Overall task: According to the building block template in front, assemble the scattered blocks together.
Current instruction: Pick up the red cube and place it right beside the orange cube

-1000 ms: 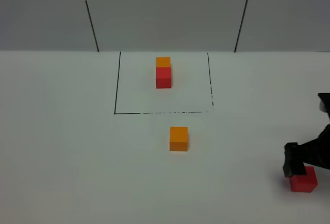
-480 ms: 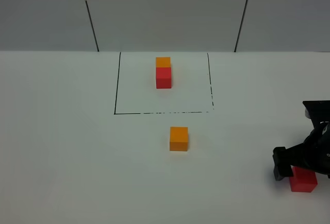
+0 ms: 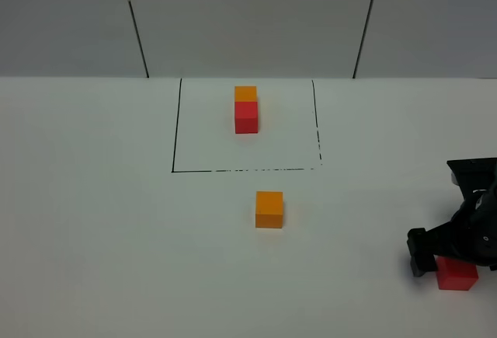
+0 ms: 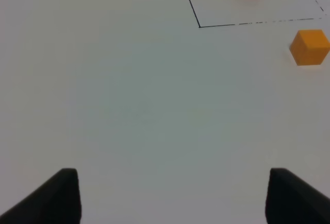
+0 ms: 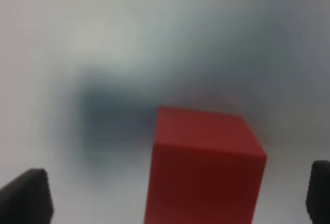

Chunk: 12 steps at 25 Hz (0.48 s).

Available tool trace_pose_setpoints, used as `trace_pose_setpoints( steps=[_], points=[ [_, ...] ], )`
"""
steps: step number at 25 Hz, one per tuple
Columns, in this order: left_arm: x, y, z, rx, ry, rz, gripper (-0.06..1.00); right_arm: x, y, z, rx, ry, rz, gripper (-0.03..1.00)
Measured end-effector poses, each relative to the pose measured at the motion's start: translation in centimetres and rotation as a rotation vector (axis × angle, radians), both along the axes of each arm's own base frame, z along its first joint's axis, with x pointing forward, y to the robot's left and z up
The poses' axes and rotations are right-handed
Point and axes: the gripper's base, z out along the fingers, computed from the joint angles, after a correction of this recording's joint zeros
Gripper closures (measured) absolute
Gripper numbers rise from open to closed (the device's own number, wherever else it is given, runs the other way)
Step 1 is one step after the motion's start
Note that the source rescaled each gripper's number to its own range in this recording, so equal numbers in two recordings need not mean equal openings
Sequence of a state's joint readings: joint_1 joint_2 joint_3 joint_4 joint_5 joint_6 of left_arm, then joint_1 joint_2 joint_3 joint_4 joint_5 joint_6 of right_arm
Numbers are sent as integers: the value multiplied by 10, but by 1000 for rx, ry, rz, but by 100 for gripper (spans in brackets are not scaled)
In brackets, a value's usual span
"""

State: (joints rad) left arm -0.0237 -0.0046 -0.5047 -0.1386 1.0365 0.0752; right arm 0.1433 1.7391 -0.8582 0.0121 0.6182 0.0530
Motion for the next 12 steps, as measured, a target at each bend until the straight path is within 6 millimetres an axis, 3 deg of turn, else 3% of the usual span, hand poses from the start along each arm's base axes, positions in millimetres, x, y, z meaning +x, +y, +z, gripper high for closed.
trace_pose_setpoints(
  steps=[12],
  points=[
    [0,0,0,0,0,0,3,5,-6,-23,-5,42,-20,-3]
  ],
)
